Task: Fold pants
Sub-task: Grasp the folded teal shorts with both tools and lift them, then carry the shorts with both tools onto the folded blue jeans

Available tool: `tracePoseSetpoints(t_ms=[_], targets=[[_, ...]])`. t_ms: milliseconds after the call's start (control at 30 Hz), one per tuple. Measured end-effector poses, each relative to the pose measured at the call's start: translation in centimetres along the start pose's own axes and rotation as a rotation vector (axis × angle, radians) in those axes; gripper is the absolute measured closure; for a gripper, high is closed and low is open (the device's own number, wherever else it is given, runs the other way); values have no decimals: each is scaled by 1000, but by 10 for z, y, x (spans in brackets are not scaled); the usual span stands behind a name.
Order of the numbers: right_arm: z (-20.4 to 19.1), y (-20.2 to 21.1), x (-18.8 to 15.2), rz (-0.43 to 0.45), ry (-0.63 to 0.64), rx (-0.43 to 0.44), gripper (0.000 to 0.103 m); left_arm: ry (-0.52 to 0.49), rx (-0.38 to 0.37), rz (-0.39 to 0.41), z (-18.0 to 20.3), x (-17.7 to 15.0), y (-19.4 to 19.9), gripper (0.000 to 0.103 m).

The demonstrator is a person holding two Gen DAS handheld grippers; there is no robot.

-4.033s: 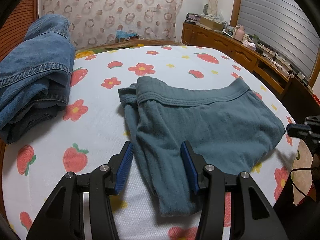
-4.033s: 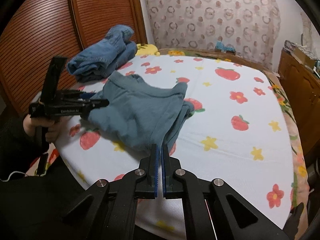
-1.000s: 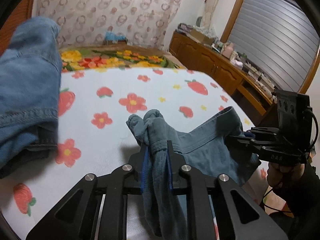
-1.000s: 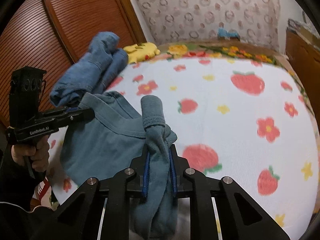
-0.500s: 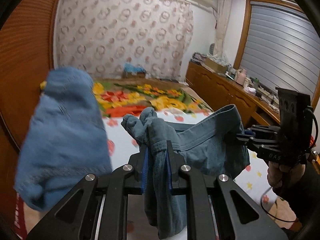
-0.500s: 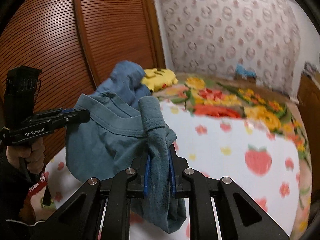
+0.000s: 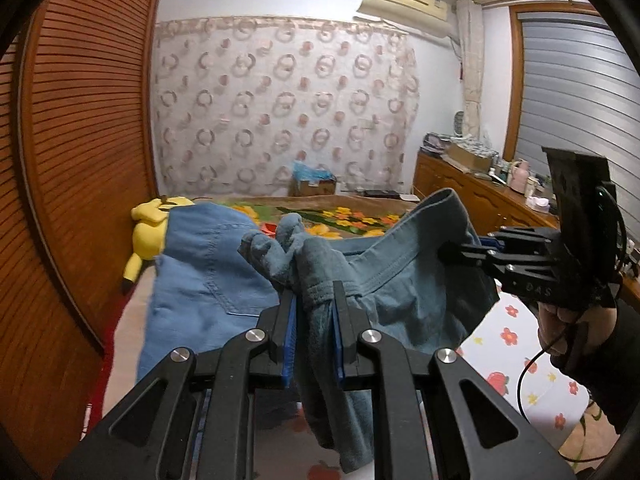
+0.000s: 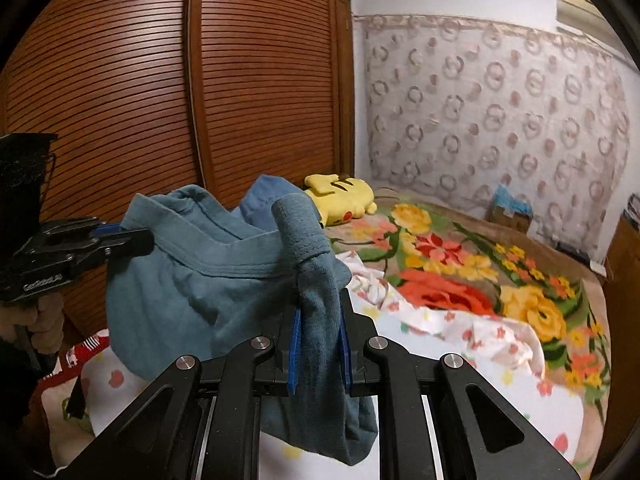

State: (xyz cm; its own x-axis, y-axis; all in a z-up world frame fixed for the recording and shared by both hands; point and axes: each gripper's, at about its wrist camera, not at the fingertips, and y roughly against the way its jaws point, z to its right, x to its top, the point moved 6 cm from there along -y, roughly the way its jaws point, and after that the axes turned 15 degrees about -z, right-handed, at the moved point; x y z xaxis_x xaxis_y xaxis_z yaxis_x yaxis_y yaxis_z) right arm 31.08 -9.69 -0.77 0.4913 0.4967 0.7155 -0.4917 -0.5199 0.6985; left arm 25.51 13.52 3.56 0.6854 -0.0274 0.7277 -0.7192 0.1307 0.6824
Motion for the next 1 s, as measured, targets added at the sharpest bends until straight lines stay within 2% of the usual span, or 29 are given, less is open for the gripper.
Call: tracePoseSetpoints(t_ms=[433, 667, 1000], targets=[[-7, -38, 71, 21, 184, -14, 87, 104, 80, 50, -51, 3, 2, 87], [-18, -77, 104, -2, 267, -33, 87, 179, 103, 53, -81, -2, -9, 87], [-35, -136, 136, -40, 366, -29, 87, 273, 126, 29, -101, -19, -21, 86]])
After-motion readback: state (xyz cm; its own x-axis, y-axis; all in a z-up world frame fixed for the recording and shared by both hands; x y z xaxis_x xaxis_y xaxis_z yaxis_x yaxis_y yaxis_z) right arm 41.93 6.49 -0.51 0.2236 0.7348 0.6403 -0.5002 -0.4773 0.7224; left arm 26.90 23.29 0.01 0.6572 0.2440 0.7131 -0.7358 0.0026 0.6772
